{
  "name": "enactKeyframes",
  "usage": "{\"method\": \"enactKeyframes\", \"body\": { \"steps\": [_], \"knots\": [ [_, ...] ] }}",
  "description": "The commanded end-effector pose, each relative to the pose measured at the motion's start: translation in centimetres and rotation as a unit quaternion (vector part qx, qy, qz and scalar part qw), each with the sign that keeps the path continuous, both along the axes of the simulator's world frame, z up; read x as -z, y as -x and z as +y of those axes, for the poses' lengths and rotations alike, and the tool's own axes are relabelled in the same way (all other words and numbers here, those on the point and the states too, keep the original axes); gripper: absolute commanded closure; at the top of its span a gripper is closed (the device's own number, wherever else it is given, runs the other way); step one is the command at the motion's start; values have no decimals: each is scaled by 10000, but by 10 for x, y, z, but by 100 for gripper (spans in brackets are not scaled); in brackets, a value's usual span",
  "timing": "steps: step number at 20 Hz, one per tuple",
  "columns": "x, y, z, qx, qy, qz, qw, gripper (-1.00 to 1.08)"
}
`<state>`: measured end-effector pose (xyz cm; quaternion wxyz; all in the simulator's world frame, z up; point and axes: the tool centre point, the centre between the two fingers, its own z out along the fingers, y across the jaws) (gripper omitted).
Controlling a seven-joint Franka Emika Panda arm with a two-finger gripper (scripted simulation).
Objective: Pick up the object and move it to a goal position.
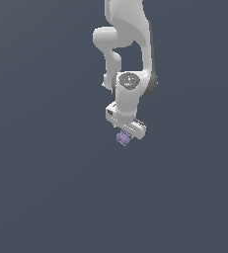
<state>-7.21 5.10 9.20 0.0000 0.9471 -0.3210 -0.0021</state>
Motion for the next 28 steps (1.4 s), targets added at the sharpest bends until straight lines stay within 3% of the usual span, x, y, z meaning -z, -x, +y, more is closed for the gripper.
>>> {"method": "enactKeyframes", "body": {
  "steps": [1, 9, 24, 25, 28],
  "knots": [
    [1, 2, 1, 90, 5, -13, 10000, -92],
    [5, 2, 2, 115, 6, -16, 9999, -92],
    [52, 3, 2, 135, 7, -19, 9999, -92],
    [52, 3, 2, 135, 7, -19, 9999, 108],
    [52, 3, 2, 135, 7, -19, 9999, 108]
  ]
}}
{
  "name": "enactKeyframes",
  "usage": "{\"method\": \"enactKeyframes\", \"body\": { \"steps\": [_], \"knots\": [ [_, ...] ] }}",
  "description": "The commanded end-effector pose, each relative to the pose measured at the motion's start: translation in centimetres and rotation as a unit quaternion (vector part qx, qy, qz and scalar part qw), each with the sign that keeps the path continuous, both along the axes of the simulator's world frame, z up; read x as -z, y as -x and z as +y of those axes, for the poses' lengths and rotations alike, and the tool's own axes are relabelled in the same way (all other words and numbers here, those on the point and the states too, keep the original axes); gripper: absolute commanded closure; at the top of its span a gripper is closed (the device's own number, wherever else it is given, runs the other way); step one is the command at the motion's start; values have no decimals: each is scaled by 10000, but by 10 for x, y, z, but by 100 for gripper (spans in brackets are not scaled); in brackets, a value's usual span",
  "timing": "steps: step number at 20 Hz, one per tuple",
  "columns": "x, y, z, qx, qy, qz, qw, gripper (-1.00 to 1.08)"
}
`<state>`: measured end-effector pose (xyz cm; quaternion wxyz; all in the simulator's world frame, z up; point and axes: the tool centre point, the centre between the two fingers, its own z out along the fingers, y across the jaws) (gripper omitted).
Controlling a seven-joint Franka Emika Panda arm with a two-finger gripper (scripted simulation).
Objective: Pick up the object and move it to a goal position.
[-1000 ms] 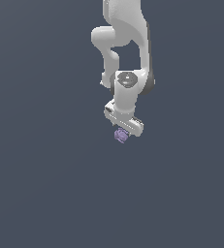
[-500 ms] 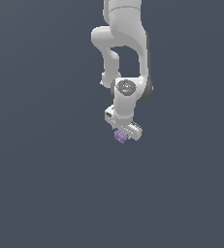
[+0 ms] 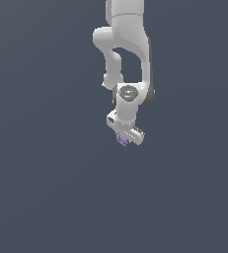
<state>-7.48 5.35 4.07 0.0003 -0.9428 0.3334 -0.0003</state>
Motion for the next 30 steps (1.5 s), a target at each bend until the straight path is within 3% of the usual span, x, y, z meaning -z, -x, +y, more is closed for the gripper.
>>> {"method": "enactKeyframes", "body": {
  "steps": [1, 9, 15, 21, 30],
  "knots": [
    [1, 0, 0, 4, 2, 5, 10000, 108],
    [-1, 0, -1, 0, -1, -2, 10000, 108],
    [-15, 1, -23, 0, -1, -2, 10000, 108],
    [-46, 2, -70, 2, -4, -1, 10000, 108],
    [-110, 3, -167, 3, -7, 0, 10000, 108]
  ]
}}
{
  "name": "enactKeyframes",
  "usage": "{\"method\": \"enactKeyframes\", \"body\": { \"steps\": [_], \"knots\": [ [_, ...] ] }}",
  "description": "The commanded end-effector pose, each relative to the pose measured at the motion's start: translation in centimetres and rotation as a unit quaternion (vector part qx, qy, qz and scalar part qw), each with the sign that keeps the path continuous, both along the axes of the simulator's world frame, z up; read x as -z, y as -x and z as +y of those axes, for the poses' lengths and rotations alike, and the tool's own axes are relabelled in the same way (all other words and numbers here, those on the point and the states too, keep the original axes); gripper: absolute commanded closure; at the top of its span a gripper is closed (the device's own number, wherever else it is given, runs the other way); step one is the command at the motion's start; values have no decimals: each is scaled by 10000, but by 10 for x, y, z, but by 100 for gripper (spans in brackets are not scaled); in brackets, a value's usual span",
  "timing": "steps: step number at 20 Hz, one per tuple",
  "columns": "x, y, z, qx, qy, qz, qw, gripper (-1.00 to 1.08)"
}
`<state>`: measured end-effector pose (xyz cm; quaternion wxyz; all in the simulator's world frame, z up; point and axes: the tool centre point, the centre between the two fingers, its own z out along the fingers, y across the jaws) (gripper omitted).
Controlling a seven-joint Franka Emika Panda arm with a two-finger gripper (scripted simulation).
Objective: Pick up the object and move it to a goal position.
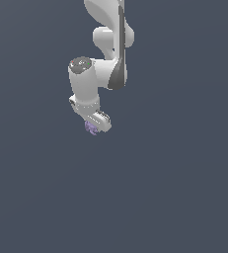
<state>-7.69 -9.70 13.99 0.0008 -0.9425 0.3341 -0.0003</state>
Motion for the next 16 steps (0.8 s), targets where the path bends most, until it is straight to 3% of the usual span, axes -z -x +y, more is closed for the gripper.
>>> {"method": "enactKeyframes", "body": {
  "steps": [1, 8, 16],
  "knots": [
    [-18, 0, -27, -4, -2, 2, 10000, 108],
    [-54, -2, -82, -3, 3, 5, 10000, 108],
    [-67, -4, -102, -4, 6, 6, 10000, 108]
  ]
}}
